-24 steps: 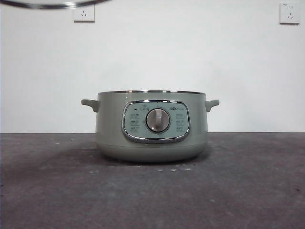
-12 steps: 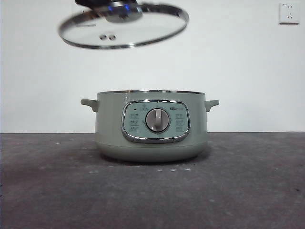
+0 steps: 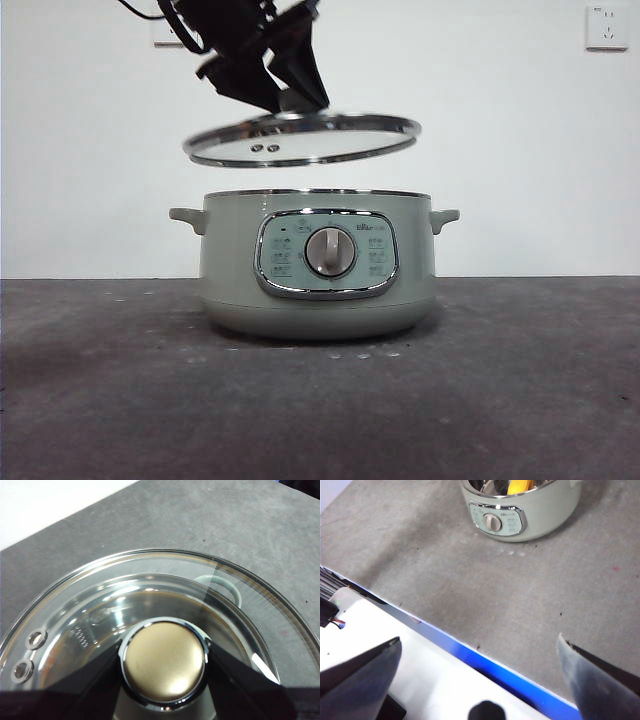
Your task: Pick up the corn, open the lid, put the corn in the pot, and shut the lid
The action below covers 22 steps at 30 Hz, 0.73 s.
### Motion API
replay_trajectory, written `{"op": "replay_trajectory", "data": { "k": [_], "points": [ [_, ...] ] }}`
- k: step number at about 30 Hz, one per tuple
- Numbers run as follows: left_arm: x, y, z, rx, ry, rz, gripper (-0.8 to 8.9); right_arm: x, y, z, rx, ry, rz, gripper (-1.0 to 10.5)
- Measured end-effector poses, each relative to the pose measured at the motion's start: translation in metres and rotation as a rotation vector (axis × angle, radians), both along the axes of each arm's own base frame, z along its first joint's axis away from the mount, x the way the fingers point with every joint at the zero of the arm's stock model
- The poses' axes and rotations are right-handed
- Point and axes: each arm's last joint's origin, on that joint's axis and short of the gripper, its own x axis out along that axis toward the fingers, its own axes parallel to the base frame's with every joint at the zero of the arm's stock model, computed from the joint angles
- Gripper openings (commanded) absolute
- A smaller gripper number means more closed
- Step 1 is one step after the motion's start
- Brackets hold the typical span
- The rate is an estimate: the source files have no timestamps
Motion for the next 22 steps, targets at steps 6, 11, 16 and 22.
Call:
{"op": "replay_trajectory", "data": {
  "k": [6, 11, 16, 22],
  "points": [
    [0.01, -0.011, -0.018, 0.006, 0.011, -0.011, -0.08, 0.0, 0.0, -0.004, 0.009, 0.018, -0.013, 5.3],
    [0.015, -0.016, -0.024, 0.017, -0.011, 0.013, -0.08, 0.001, 0.0, -0.006, 0.005, 0.026, -0.014, 5.3],
    [0.016, -0.017, -0.025, 0.015, -0.017, 0.015, -0.08, 0.001, 0.0, -0.006, 0.005, 0.027, -0.014, 5.3],
    [0.02, -0.019, -0.033, 0.024, -0.002, 0.014, -0.08, 0.001, 0.0, -0.006, 0.005, 0.027, -0.014, 5.3]
  ]
}}
